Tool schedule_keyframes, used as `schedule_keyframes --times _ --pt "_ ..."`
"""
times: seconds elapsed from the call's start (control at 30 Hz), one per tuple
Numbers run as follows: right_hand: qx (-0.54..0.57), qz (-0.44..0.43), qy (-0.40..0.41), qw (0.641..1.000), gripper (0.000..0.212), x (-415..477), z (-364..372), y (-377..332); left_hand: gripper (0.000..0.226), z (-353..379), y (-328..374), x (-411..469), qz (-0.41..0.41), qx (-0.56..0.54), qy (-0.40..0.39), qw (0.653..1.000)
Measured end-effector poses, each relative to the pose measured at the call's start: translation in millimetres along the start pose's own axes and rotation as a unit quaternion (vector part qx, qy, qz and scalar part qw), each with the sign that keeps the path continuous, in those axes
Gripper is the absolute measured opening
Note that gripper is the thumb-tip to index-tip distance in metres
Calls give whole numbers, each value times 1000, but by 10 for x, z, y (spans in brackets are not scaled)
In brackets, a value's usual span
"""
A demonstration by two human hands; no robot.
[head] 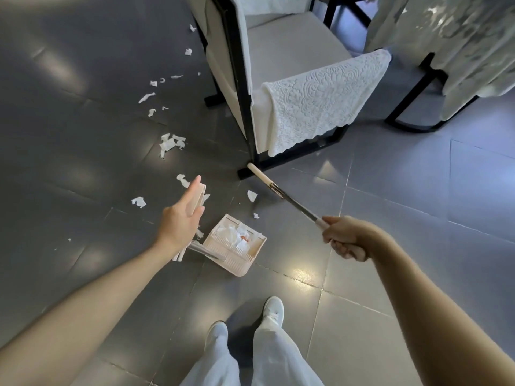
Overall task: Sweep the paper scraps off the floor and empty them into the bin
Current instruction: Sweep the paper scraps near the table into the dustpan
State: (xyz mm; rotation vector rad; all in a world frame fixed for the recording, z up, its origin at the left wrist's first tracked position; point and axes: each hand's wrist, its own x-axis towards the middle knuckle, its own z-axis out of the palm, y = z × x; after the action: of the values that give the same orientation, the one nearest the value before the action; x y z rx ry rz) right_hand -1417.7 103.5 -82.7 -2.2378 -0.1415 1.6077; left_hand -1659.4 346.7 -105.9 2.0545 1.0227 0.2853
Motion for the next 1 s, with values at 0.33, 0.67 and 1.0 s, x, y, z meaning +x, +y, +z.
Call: schedule_keyframes --times 0.33,0.67,1.0 --pt "12 50 -72 996 41 -403 1115 362 65 -166 -80 319 48 5 -12 999" --pt "272 57 -45 960 66 -1475 1655 694 66 -568 -420 -131 77 -40 -64 994" --pt "361 11 -21 932 57 -1950 2533 867 65 -1171 -999 -1048 110 -38 -51 992"
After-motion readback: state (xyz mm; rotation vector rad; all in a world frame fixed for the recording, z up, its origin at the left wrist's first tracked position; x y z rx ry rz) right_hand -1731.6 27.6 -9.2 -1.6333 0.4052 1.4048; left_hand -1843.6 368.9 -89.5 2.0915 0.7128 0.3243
